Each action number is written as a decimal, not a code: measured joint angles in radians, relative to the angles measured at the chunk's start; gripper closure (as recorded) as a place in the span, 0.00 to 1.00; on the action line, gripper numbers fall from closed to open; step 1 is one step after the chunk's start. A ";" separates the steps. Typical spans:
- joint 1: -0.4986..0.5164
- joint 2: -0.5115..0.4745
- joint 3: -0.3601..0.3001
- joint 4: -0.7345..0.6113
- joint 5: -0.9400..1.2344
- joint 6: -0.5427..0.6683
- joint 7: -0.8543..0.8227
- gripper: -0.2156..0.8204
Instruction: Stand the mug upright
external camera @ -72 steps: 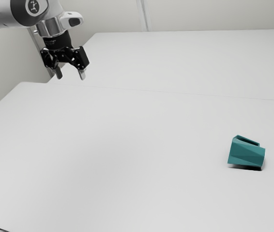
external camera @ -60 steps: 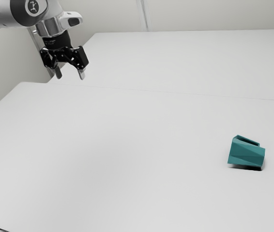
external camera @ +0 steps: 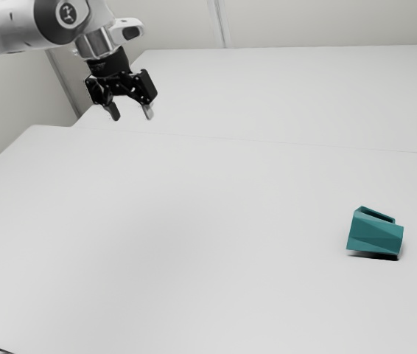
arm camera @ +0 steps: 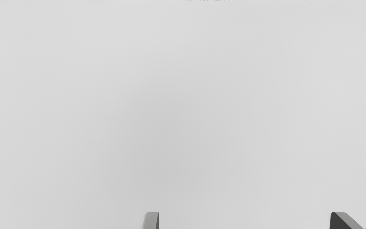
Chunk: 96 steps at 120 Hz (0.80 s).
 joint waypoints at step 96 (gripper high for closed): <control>-0.157 0.119 -0.006 -0.248 -0.581 0.424 0.272 0.23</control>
